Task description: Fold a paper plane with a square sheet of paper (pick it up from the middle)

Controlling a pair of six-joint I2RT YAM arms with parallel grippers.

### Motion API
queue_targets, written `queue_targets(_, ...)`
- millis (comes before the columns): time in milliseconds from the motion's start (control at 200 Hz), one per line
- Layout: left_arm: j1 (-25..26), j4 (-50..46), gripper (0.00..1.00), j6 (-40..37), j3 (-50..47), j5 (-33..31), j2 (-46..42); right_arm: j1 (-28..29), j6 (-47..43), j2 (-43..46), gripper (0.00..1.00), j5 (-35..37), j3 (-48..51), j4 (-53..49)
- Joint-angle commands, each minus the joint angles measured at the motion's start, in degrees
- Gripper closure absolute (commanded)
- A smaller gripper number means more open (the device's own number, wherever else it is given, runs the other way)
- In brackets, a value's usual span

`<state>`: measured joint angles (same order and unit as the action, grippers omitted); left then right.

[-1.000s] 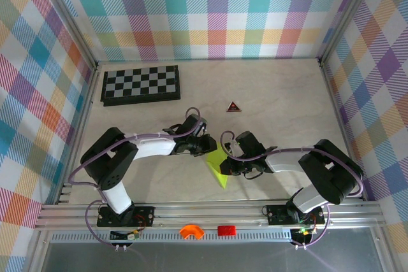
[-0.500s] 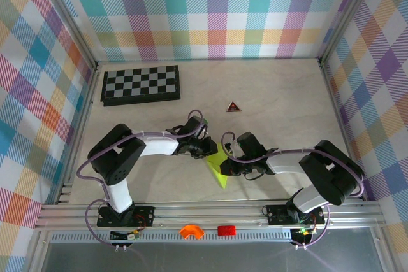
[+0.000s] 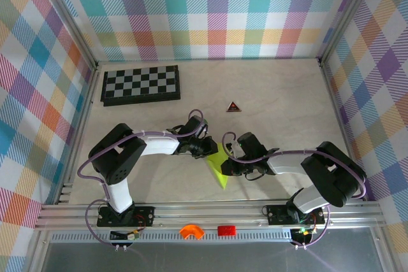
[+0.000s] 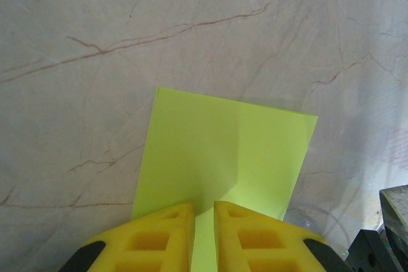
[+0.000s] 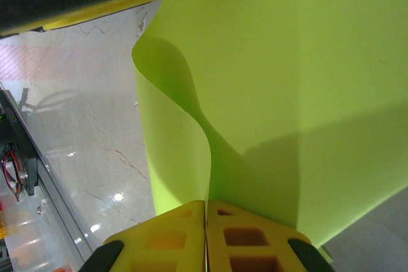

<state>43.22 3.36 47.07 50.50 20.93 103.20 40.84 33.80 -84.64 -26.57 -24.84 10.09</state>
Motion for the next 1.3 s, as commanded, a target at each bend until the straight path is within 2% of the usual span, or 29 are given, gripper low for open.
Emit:
queue_targets(0, 0.2, -3.3, 0.83, 0.0, -0.6, -0.9, 1.4, 0.0, -0.9, -0.7, 0.90, 0.8, 0.3, -1.5)
queue_targets(520, 0.1, 0.1, 0.80, -0.5, -4.0, -2.2, -9.6, 0.0, 0.1, -3.3, 0.90, 3.1, -1.5, -2.7)
queue_targets(720, 0.3, 6.4, 0.84, 4.7, -11.0, -0.4, -14.5, 0.0, 0.5, -3.5, 0.90, 3.7, -1.5, -2.7)
queue_targets(810, 1.9, 11.4, 0.86, 8.4, -14.3, 0.0, -16.2, 0.0, 0.6, -3.5, 0.91, 4.0, -1.5, -3.0)
queue_targets(1045, 7.0, 19.4, 0.88, 13.5, -16.9, -0.9, -13.8, 0.0, 0.9, -3.0, 0.91, 4.5, -0.9, -3.4)
queue_targets(1295, 7.7, 14.9, 0.89, 14.9, -16.7, -2.0, -11.9, 0.0, 1.1, -1.3, 0.90, 5.3, -0.3, -4.3)
